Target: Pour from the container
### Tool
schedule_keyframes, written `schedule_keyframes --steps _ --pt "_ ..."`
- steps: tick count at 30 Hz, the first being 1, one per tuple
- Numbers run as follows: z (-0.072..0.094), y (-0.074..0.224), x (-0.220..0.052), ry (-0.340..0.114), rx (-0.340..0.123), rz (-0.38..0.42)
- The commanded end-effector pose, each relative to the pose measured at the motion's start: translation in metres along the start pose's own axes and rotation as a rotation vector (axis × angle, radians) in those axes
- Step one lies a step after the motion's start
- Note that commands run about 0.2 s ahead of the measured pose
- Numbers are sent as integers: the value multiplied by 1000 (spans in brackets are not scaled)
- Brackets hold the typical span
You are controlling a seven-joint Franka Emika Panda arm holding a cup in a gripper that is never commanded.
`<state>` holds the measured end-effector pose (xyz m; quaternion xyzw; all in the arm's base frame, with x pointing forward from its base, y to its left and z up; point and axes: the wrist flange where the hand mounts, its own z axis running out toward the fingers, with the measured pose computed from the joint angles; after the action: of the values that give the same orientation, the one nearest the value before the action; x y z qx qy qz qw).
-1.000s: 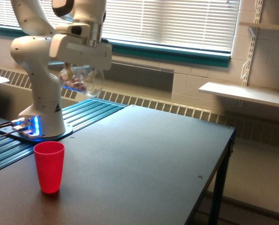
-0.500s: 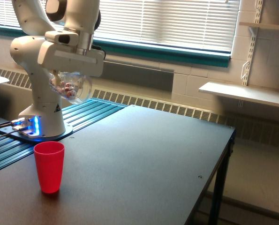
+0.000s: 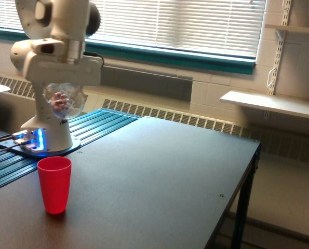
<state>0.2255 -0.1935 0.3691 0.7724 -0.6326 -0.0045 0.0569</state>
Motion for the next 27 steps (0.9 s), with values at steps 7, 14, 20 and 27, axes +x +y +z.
schedule_keyframes --steps 7,14,20,27 --pt "23 10 31 -40 -4 92" --pt "34 -11 43 -58 -9 88" --pt "34 -23 51 -59 -5 99" --pt "34 -31 52 -73 -8 88"
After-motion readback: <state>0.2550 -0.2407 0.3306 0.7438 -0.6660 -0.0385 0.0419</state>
